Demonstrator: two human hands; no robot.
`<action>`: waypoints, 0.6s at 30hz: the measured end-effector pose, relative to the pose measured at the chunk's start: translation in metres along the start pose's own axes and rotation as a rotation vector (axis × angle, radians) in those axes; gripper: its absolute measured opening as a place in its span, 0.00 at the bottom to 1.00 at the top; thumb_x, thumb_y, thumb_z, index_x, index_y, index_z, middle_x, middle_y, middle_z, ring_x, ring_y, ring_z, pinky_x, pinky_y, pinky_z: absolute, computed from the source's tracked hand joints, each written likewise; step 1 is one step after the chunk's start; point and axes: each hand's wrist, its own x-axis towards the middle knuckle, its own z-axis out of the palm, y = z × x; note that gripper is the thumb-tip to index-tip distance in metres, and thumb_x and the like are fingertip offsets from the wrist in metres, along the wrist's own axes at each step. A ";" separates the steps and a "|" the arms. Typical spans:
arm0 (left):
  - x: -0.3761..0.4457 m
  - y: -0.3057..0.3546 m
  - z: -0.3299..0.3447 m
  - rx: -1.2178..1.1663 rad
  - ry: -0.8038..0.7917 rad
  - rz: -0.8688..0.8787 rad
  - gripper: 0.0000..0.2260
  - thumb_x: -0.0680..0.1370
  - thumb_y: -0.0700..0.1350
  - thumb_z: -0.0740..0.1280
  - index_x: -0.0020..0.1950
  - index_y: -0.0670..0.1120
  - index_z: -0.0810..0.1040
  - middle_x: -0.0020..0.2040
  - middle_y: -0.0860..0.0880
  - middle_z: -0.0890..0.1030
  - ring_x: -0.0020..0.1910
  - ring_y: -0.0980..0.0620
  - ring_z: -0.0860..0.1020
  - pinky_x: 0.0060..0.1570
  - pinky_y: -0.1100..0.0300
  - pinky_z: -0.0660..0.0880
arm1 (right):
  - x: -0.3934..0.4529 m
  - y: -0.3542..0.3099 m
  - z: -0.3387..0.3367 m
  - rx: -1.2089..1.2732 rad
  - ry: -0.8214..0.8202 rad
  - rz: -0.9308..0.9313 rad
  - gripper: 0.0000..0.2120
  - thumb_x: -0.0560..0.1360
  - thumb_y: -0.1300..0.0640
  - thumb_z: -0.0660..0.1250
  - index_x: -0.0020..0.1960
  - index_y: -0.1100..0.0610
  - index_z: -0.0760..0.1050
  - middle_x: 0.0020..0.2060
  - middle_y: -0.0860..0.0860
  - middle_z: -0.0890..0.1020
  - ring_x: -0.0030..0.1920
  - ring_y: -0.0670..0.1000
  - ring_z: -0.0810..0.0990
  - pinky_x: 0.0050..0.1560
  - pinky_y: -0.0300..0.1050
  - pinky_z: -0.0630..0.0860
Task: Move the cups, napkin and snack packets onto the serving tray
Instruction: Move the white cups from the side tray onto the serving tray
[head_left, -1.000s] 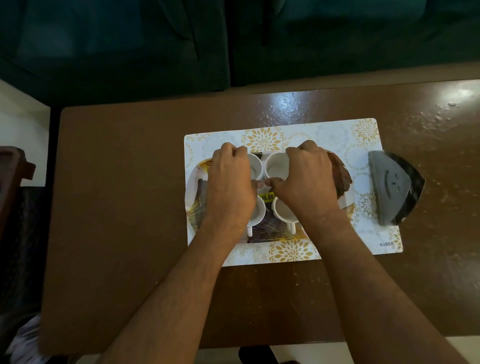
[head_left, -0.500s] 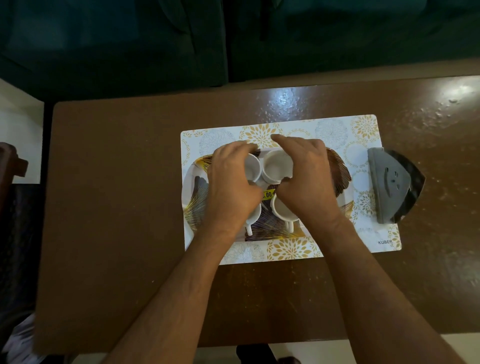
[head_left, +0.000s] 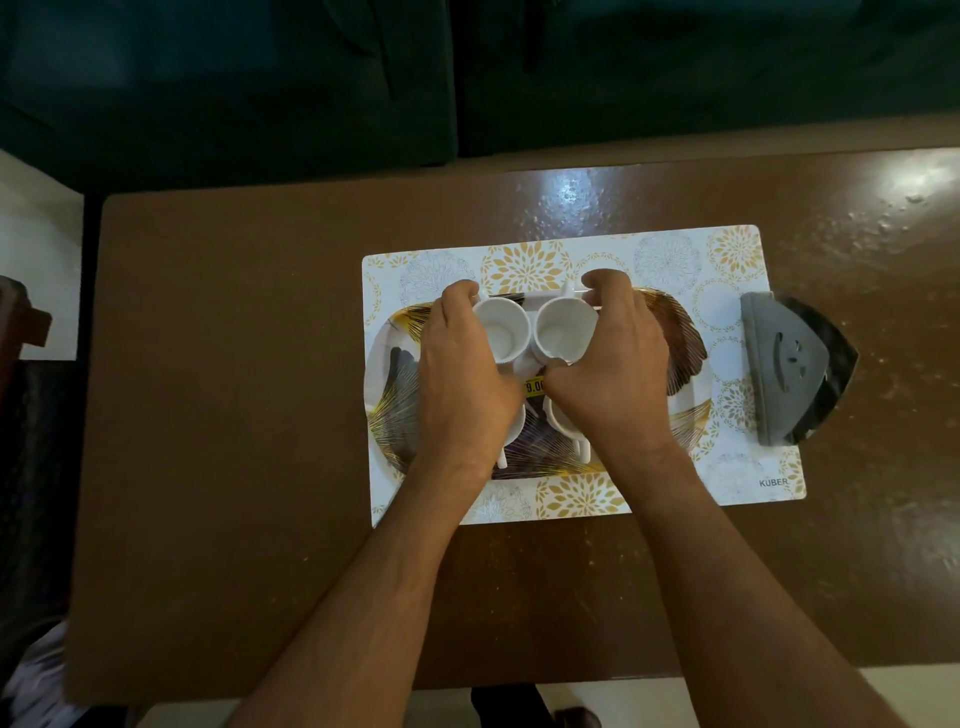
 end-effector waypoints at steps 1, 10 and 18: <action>0.000 0.000 0.001 -0.013 -0.005 0.000 0.37 0.70 0.41 0.81 0.75 0.45 0.69 0.71 0.46 0.76 0.71 0.46 0.74 0.58 0.63 0.67 | -0.001 0.000 0.000 0.016 0.009 0.002 0.37 0.65 0.58 0.77 0.71 0.60 0.69 0.61 0.57 0.80 0.60 0.59 0.78 0.55 0.49 0.71; -0.002 -0.001 0.007 0.011 0.046 -0.036 0.33 0.71 0.49 0.82 0.71 0.45 0.74 0.67 0.48 0.78 0.66 0.47 0.76 0.55 0.62 0.67 | -0.005 -0.001 0.006 -0.051 0.043 0.020 0.39 0.65 0.57 0.79 0.72 0.60 0.68 0.61 0.57 0.80 0.62 0.59 0.78 0.58 0.49 0.71; -0.001 0.000 0.005 0.025 0.032 0.000 0.32 0.72 0.45 0.79 0.75 0.44 0.74 0.70 0.47 0.78 0.70 0.47 0.75 0.58 0.63 0.65 | -0.007 0.001 0.006 -0.032 0.068 -0.025 0.37 0.66 0.58 0.77 0.72 0.62 0.68 0.61 0.58 0.81 0.61 0.60 0.78 0.55 0.44 0.67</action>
